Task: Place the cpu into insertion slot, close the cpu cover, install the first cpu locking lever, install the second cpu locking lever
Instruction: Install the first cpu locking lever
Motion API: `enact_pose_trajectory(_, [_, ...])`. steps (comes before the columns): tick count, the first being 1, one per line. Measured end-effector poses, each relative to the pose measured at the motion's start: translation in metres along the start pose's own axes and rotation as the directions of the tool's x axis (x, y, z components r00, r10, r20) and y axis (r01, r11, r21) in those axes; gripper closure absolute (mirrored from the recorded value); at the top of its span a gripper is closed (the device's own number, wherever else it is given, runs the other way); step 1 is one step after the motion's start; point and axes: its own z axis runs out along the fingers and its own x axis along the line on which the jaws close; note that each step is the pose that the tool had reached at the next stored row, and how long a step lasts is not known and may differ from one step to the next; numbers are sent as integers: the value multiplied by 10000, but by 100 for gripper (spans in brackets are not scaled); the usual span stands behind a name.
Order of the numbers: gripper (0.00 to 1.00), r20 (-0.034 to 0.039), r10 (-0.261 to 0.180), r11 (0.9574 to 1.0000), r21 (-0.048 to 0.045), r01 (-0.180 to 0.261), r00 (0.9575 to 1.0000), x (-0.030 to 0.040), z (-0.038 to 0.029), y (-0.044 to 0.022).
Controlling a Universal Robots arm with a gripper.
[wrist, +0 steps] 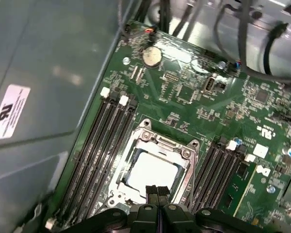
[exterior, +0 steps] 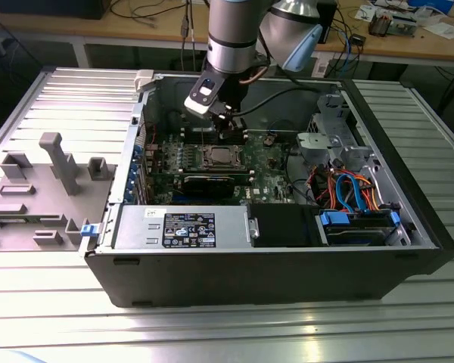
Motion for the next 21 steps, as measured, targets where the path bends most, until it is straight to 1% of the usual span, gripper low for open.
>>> enact_pose_trajectory(1, [89,5,-385,9993,11,385,9993,0,0,0])
enact_pose_trajectory(3, [89,8,-714,9974,21,714,9974,0,0,0])
enact_pose_trajectory(5, [89,13,-1052,9944,31,1052,9944,-1,0,0])
enact_pose_trajectory(7, [89,16,-1379,9904,41,1379,9904,-1,-1,-1])
enact_pose_trajectory(10, [89,20,-1816,9834,53,1816,9834,-3,-1,-1])
enact_pose_trajectory(13, [89,23,-2241,9746,66,2241,9746,-4,0,-2])
enact_pose_trajectory(15, [89,24,-2621,9650,78,2620,9650,-6,0,-2])
enact_pose_trajectory(16, [89,24,-2733,9619,81,2733,9619,-6,0,-3])
enact_pose_trajectory(18, [89,26,-3004,9538,93,3004,9538,-7,-1,-4])
enact_pose_trajectory(20, [89,26,-3166,9485,97,3165,9486,-7,0,-3])
enact_pose_trajectory(21, [89,26,-3197,9475,98,3197,9475,-7,0,-3])
